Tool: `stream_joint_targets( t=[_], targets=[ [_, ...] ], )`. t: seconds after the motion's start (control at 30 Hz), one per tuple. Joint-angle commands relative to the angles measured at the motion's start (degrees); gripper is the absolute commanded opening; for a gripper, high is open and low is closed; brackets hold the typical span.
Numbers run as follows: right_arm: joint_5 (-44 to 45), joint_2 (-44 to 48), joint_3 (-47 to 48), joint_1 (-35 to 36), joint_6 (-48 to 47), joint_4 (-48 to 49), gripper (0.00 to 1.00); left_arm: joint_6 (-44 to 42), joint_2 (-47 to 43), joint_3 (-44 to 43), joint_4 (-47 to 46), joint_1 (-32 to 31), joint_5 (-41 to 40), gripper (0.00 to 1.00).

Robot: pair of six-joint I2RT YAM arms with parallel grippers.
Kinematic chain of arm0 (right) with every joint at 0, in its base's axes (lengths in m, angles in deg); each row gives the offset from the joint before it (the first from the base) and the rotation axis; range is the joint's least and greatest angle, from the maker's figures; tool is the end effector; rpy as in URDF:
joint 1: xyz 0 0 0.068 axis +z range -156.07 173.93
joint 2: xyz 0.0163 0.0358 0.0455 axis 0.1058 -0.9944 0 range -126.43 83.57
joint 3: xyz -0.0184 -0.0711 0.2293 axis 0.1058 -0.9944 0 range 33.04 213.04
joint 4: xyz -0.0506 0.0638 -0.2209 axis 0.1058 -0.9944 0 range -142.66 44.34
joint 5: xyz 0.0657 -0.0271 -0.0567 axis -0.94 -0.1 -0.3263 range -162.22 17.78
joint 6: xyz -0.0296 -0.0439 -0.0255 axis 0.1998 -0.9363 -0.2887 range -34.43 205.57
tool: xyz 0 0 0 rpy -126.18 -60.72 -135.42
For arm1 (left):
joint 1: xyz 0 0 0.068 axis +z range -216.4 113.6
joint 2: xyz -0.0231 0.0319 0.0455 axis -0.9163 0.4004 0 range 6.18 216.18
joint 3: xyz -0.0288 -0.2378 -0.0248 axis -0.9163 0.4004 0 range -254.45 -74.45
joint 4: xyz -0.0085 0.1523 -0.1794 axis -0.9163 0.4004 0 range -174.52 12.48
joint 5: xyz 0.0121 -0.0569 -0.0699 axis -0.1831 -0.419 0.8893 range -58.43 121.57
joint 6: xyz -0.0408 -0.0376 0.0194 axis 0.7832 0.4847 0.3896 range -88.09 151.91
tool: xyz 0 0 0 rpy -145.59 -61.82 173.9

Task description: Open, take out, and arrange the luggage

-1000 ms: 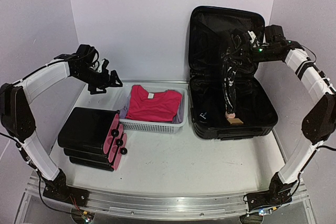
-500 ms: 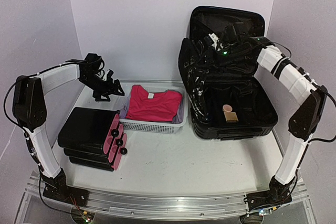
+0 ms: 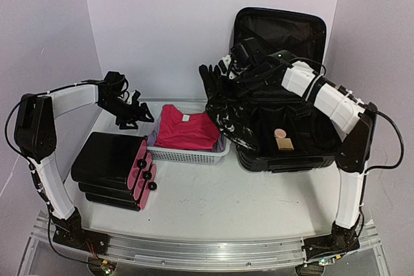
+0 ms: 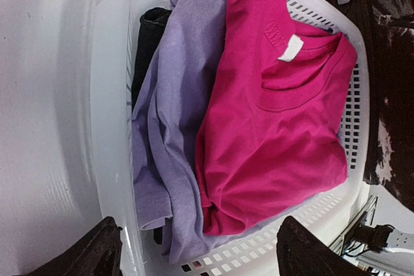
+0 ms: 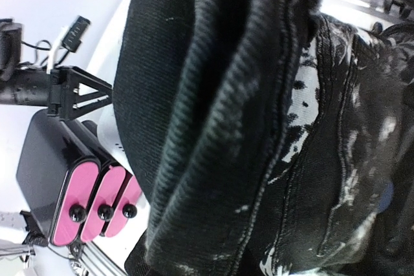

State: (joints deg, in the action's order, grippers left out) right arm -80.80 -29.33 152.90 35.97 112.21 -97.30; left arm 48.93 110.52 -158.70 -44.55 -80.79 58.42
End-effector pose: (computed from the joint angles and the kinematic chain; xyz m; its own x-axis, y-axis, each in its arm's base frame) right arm 0.2932 0.2729 0.3303 -0.7990 -0.1236 -0.5884 -0.4282 0.8040 0.4126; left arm 0.3416 -0.1075 0.2218 -0.9314 -0.0305 -0.3627 0.1752 0.8358 -0.5203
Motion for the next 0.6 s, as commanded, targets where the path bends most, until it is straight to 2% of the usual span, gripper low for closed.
stream_joint_targets(
  t=[0.0,0.2,0.33,0.37,0.43,0.47,0.57],
  targets=[
    [5.00,-2.51,5.55,3.51,3.65,7.68,0.00,1.58,-2.02,2.92,-3.01,0.31,1.36,0.81],
    [6.33,-6.74,6.98,5.25,7.95,11.66,0.00,0.78,-4.88,3.52,-3.01,2.11,0.36,0.81],
    [5.16,-9.44,8.49,5.81,10.31,14.42,0.00,0.96,-3.47,3.07,-3.08,5.15,0.72,0.79],
    [4.97,-10.35,8.73,5.85,11.03,15.18,0.00,0.88,-2.34,2.85,-3.10,5.39,0.98,0.74],
    [4.08,-11.64,9.03,5.99,12.87,17.57,0.00,1.29,0.21,2.44,-3.12,5.58,2.35,0.56],
    [3.80,-12.33,9.24,6.03,14.04,18.41,0.00,1.80,1.12,2.58,-3.66,5.48,3.54,0.50],
    [3.05,-14.18,9.36,6.57,17.63,21.49,0.00,3.36,1.39,4.98,-6.63,5.36,5.81,0.41]
  ],
)
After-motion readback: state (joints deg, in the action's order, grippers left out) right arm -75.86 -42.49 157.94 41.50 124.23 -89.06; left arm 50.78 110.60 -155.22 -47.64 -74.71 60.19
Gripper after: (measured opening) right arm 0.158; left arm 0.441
